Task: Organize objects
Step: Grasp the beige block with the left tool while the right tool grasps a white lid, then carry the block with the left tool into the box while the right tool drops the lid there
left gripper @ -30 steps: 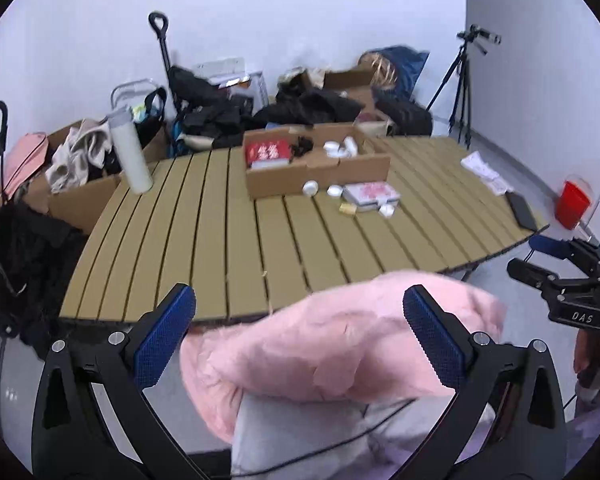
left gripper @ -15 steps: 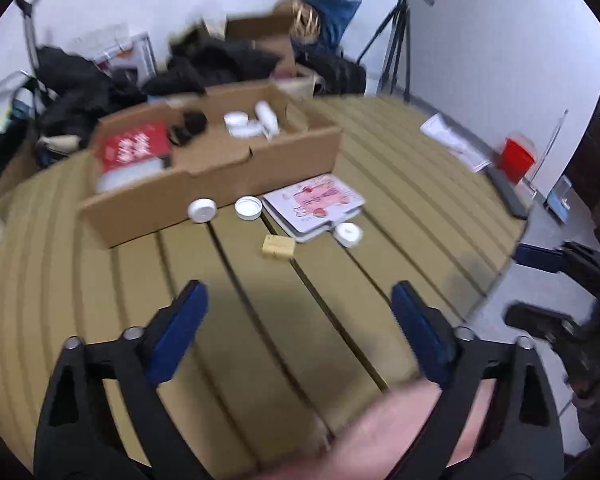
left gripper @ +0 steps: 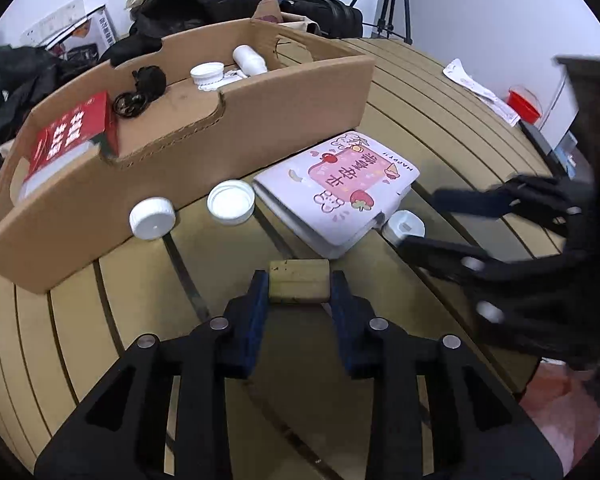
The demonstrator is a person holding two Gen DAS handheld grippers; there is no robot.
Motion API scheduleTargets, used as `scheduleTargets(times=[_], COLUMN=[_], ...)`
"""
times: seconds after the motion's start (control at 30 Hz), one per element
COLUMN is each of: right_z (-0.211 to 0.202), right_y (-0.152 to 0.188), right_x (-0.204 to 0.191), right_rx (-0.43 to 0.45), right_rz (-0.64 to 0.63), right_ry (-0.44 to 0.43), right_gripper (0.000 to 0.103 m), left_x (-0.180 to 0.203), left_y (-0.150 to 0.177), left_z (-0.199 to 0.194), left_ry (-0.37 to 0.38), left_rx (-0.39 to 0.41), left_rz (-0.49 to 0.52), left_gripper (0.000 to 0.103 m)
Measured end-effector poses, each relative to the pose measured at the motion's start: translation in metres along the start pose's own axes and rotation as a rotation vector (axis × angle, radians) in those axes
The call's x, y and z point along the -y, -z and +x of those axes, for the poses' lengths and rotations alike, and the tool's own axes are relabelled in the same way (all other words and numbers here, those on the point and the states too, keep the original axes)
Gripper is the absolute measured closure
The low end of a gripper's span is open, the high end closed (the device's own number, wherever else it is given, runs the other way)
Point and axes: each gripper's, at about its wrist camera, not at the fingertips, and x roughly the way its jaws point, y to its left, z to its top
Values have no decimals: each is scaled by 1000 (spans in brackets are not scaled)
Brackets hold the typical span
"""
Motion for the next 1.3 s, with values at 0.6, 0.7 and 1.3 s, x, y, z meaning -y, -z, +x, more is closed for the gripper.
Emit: scheduleTargets(times=[0.6, 0.7, 1.3], right_z=[-199, -243, -262], right_y=[71, 113, 92], right_x=[-24, -35, -18], right_rx=[148, 164, 209], right_rz=[-77, -86, -53], right_ry=[-50, -77, -102], right_gripper=[76, 76, 76], left_x=[53, 73, 50], left_y=[95, 130, 72], left_z=[-256, -293, -264], left_ry=[-90, -79, 9], left_rx=[275, 304, 261], left_rz=[-246, -282, -281], left_gripper=[76, 76, 76])
